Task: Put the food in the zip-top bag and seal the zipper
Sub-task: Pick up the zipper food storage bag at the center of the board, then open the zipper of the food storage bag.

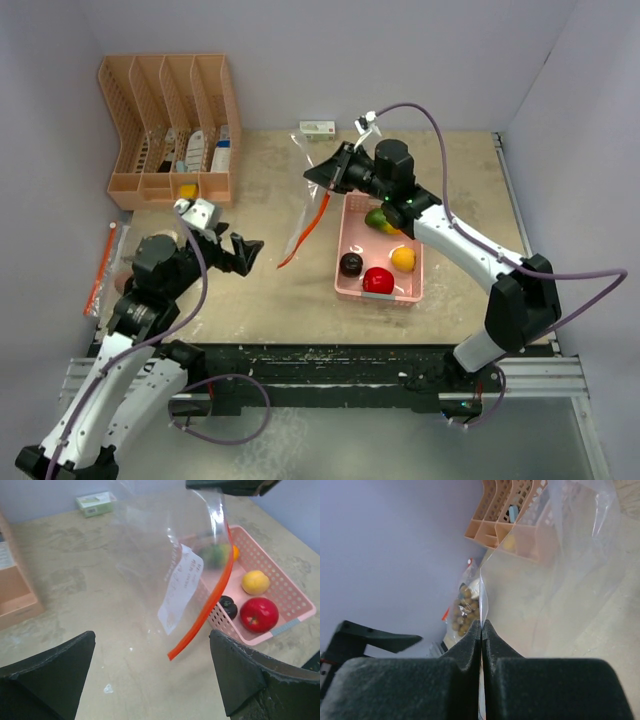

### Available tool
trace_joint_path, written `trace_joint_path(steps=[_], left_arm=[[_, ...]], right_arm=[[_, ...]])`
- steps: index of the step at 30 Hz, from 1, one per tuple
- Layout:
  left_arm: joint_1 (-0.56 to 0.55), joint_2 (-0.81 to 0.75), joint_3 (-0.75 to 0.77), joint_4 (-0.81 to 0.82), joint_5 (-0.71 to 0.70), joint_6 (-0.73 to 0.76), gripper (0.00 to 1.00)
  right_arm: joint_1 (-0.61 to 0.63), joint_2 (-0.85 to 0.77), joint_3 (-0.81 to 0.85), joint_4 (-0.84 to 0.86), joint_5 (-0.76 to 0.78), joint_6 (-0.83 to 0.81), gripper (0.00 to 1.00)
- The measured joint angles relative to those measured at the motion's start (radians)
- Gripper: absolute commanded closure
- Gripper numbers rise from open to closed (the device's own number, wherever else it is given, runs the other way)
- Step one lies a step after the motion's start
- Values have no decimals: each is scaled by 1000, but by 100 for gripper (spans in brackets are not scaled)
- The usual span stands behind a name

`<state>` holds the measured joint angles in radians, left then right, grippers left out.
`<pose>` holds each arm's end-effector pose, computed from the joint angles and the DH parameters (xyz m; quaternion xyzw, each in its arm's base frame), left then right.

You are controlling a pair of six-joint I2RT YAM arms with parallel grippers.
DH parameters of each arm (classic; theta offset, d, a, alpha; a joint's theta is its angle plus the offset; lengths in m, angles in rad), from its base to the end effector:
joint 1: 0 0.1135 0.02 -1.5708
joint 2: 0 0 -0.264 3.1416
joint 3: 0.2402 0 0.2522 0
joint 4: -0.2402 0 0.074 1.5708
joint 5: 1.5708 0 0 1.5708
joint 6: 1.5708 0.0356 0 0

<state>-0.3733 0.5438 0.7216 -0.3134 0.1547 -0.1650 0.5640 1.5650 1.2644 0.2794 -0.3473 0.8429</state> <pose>0.1216 -0.0535 0.3377 0.1286 0.7418 -0.2305 0.6165 0.3127 0.2121 0.3600 -0.0219 0.7138 0.5399 0.4456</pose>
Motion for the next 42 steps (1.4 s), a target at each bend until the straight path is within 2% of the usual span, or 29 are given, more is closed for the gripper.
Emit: trace_joint_path(steps=[4,11,17,25,28,33,37,38,39,42], left_arm=[[-2,100,-25,100,96,-1,1],[-56,214,-66,263,128,3,1],[-181,380,-66,366,75,32,1],[-198,498,-67,517,-35,58,1],[-200,555,-67,586,-59,65,10],[-203,651,-67,638,-60,69,36],[-204,684,-62,666,-40,71,39],[-204,689,-57,672,-34,71,44],[-204,693,-53,676,-31,71,49],[-204,703,-34,694,-22,71,76]], right_arm=[[0,-17,-5,19,28,26,100],[0,-18,8,11,55,30,100],[0,-12,34,13,64,32,100],[0,-12,34,11,64,37,100],[0,-12,34,11,64,40,100],[0,-12,34,11,58,41,100],[0,-12,34,11,40,41,100],[0,-12,34,11,37,41,100],[0,-13,34,11,33,42,100],[0,-16,33,13,15,45,100]])
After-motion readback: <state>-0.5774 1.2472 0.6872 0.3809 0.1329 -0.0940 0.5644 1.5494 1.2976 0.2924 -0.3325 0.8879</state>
